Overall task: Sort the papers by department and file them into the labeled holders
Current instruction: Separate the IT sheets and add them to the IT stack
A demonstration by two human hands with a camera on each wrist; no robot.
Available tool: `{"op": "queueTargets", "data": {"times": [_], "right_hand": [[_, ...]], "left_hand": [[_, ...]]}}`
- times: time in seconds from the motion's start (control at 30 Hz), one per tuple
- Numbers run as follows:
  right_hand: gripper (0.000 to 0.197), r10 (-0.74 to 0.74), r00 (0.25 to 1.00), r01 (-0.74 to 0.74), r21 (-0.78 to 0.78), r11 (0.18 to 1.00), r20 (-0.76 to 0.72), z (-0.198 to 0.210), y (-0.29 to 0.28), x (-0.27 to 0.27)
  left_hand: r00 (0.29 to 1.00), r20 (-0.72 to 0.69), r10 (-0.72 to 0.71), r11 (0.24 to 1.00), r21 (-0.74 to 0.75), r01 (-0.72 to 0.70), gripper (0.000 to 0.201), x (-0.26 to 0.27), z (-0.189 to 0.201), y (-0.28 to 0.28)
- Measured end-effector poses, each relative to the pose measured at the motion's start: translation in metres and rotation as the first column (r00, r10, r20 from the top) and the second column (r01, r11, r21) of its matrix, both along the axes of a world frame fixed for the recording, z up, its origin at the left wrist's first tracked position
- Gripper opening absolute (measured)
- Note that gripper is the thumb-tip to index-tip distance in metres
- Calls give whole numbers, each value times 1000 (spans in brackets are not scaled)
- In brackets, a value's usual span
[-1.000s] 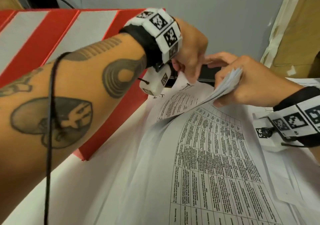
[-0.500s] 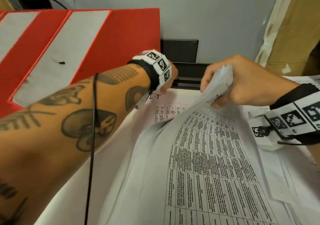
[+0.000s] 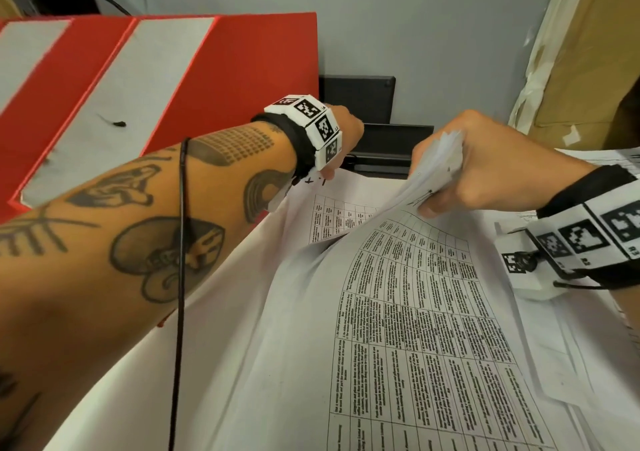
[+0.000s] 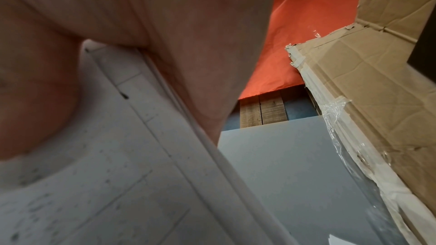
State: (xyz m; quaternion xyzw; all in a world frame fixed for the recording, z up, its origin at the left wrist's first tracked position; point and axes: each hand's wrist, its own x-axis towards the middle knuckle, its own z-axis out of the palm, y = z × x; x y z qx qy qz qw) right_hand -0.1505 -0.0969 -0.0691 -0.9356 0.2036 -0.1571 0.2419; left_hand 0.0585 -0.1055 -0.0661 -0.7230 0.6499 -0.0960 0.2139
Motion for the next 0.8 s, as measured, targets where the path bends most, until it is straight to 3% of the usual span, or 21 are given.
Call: {"op": "queueTargets", "data": {"times": [0.1, 0.23, 0.33, 0.43, 0.53, 0.57, 0.6, 0.67, 0.73, 0.8], "right_hand": [[42, 6, 999, -7, 11, 1000, 32, -2, -1, 1], [62, -9, 996, 9, 11, 1000, 84, 0, 4, 4], [54, 1, 996, -1, 3, 1000, 86, 1, 5, 5], [39, -28, 995, 29, -8, 1000, 100, -2, -1, 2], [27, -107, 986, 111, -33, 993, 125, -1, -4, 1], [32, -111, 984, 116, -29, 993, 139, -1, -3, 1], [41, -106, 984, 112, -31, 993, 147, -1, -2, 2], [65, -98, 986, 103, -28, 994, 138, -1, -1, 2], [82, -96, 988, 97, -1, 995, 118, 0, 0, 0], [77, -87, 993, 89, -17, 996, 82, 3, 2, -2]], "left_hand": [[1000, 1, 11, 1000, -27, -11, 48, -4, 21, 9], [995, -96, 2, 1000, 12, -1, 41, -26, 59, 20], [959, -274, -78, 995, 36, 91, 26, -32, 84, 33], [842, -524, -133, 977, 72, 199, 7, -30, 97, 45], [671, -736, -94, 982, 42, 184, 19, -21, 94, 50], [616, -785, -70, 991, 17, 135, 24, -16, 88, 46], [606, -795, -39, 997, 9, 77, 28, -9, 80, 40], [734, -679, 39, 998, 65, 7, 31, 1, 59, 24], [898, -428, 100, 986, 163, -32, 31, 9, 33, 5], [979, -180, 98, 977, 207, -60, 31, 12, 9, -7]]}}
